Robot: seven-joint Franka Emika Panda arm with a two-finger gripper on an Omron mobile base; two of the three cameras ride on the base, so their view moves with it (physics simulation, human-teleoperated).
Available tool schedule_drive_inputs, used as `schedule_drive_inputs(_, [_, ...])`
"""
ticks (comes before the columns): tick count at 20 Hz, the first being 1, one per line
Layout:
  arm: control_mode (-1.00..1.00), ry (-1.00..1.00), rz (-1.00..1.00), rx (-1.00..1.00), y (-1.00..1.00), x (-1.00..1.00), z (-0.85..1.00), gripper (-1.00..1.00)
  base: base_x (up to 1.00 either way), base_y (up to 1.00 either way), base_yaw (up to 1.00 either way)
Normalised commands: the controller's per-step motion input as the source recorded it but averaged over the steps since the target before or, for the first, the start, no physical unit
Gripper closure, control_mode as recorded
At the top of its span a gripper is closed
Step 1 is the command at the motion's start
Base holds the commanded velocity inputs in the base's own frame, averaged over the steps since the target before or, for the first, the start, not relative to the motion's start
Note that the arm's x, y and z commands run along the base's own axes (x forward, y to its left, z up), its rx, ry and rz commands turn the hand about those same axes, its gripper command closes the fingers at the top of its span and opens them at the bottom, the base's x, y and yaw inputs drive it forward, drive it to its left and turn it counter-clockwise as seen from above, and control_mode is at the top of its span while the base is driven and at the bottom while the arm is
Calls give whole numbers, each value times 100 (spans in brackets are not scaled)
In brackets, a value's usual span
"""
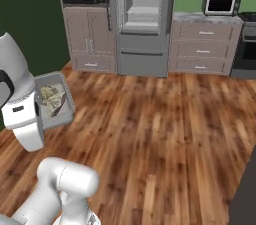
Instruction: Place two dumplings into each of the tupperware containers and then place the containers in the fridge.
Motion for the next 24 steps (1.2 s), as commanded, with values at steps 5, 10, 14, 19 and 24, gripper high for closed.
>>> schedule_drive_inputs(5, [100, 0, 0, 0, 0, 0, 0, 100, 100, 27, -5])
schedule_drive_inputs(10, [100, 0, 0, 0, 0, 0, 0, 100, 100, 9, -2])
schedule_drive_inputs(14, [100, 0, 0, 0, 0, 0, 0, 100, 100, 5, 0])
schedule_drive_inputs(19, [100, 0, 0, 0, 0, 0, 0, 100, 100, 30, 0])
schedule_drive_inputs(24, [100, 0, 0, 0, 0, 0, 0, 100, 100, 28, 0])
